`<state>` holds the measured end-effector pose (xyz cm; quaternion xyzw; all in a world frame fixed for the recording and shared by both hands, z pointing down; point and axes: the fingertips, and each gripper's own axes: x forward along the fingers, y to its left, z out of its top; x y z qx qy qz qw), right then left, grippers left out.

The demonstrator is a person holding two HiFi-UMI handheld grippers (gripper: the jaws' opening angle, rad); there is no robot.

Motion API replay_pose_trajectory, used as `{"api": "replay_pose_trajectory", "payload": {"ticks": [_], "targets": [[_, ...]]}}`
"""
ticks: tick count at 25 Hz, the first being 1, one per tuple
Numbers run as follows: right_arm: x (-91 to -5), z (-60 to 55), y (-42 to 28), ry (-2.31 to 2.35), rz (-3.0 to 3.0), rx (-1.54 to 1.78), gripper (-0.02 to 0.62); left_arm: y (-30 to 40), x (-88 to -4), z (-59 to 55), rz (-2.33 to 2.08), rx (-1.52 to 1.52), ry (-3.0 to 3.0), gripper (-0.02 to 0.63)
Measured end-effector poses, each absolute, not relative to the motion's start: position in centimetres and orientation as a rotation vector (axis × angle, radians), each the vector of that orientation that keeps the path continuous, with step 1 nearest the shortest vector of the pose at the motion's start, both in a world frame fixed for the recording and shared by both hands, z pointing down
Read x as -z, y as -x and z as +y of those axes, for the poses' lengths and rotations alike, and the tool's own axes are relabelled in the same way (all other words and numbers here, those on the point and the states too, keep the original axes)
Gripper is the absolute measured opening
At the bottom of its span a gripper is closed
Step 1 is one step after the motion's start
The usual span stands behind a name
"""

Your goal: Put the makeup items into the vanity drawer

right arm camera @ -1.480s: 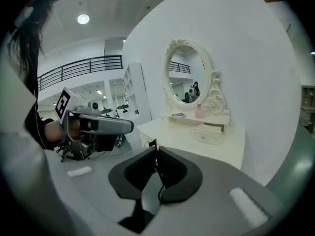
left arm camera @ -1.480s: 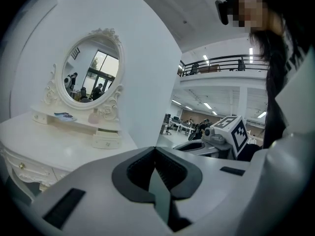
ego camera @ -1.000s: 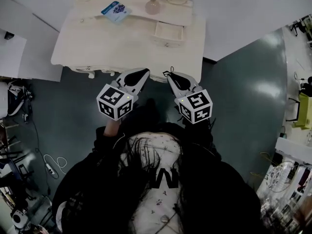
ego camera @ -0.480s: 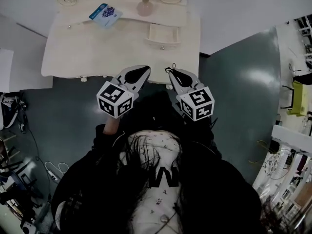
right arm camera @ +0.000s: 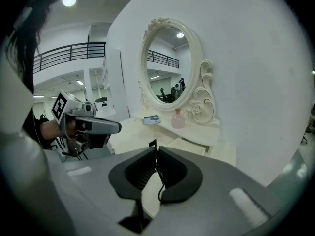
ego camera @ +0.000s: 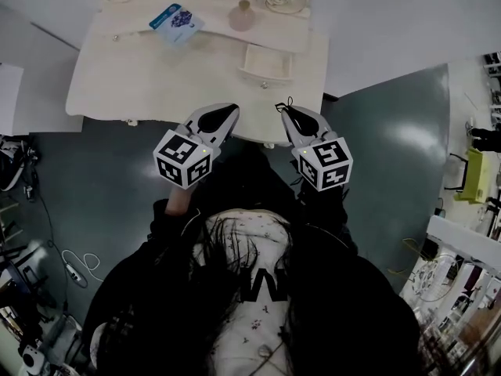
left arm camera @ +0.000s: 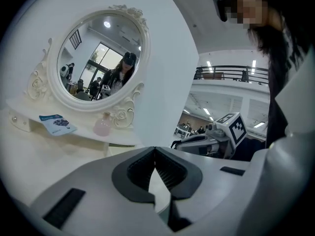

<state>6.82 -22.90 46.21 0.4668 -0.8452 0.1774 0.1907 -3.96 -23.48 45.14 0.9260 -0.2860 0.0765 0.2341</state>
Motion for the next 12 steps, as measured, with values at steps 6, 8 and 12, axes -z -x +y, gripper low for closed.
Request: {"api": "replay_pose_trajectory", "payload": {"ticks": [6, 8, 12], "targets": [[-46.3, -25.7, -8.5, -1.276, -2.368, -0.440, 0.028, 2.6, -45.1, -24.4, -0.805, -0.204, -2.532, 0.000], [-46.4, -26.8, -8.9, -1.257, -2.370, -0.418, 0.028, 2.4, -45.1, -24.6, -0.820, -0.204, -2.525, 0.000], [-46.4, -29.3, -9.3, -1.223, -2.390, -0.391, 0.028, 2.3, -44.7, -25.3, -0.864, -0.207, -2.518, 0.000]]}}
